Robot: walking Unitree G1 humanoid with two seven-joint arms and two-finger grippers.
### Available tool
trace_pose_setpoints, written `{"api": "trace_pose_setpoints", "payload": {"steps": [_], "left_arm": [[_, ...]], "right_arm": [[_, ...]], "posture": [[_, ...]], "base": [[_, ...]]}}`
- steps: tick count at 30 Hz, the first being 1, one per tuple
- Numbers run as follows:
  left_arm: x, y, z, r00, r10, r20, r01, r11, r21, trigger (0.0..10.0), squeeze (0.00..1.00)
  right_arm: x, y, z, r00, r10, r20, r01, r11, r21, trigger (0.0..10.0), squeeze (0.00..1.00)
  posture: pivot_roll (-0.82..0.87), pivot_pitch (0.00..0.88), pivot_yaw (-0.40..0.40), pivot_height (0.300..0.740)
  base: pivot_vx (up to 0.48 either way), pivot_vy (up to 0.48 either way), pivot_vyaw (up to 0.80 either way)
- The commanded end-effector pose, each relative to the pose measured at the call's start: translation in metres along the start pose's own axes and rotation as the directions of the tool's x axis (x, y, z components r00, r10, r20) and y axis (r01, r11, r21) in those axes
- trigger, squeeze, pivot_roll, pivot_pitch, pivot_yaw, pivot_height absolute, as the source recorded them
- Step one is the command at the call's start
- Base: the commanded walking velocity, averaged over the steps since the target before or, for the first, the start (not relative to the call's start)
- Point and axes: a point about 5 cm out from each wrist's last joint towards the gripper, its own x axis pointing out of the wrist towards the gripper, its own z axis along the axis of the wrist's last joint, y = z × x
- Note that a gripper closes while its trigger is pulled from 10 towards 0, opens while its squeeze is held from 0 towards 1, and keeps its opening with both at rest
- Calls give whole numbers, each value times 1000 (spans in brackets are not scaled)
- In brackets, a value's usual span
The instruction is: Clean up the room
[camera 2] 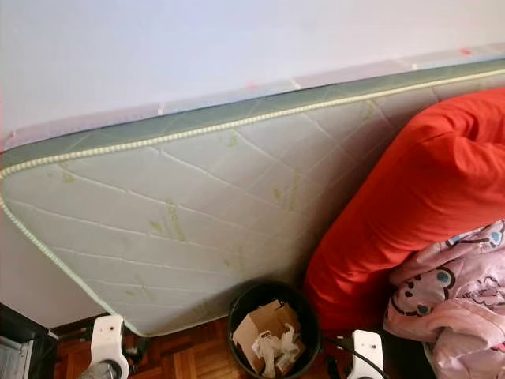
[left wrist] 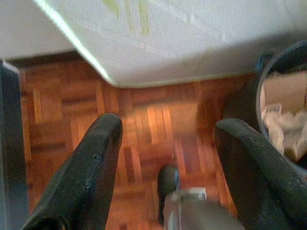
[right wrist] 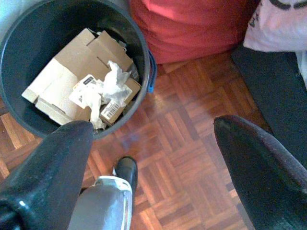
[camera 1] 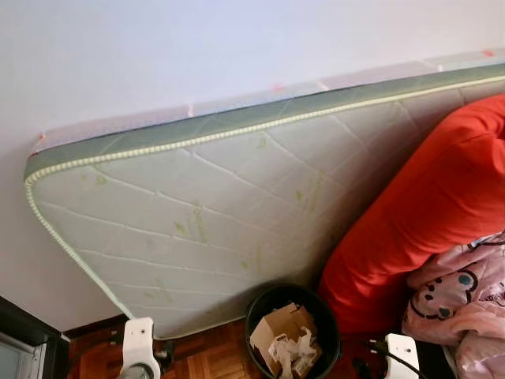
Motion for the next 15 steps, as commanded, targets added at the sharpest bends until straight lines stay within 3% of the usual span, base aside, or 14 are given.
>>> {"api": "trace_pose_setpoints", "payload": {"steps": [1, 5, 10, 15], "left_arm": [[-4, 7, -14, 998, 13, -60, -12, 1000, 13, 10000, 0], [-9, 21, -25, 995, 31, -95, -29, 999, 19, 10000, 0], [-19, 42, -39, 989, 62, -135, -60, 998, 18, 10000, 0], [-23, 44, -48, 984, 72, -164, -70, 997, 18, 10000, 0]], "right_arm": [[-1, -2, -5, 1000, -11, -21, 11, 1000, 20, 10000, 0], [1, 7, -2, 1000, 21, -22, -21, 1000, -16, 10000, 0], [1, 5, -3, 999, 24, -26, -24, 1000, -16, 10000, 0], [0, 3, -4, 999, 15, -37, -16, 999, -30, 10000, 0]], "posture": [[87, 0, 5, 740], [83, 0, 8, 740], [83, 0, 4, 740], [80, 0, -1, 740]], "base": [[0, 0, 0], [0, 0, 0], [0, 0, 0], [0, 0, 0]]}}
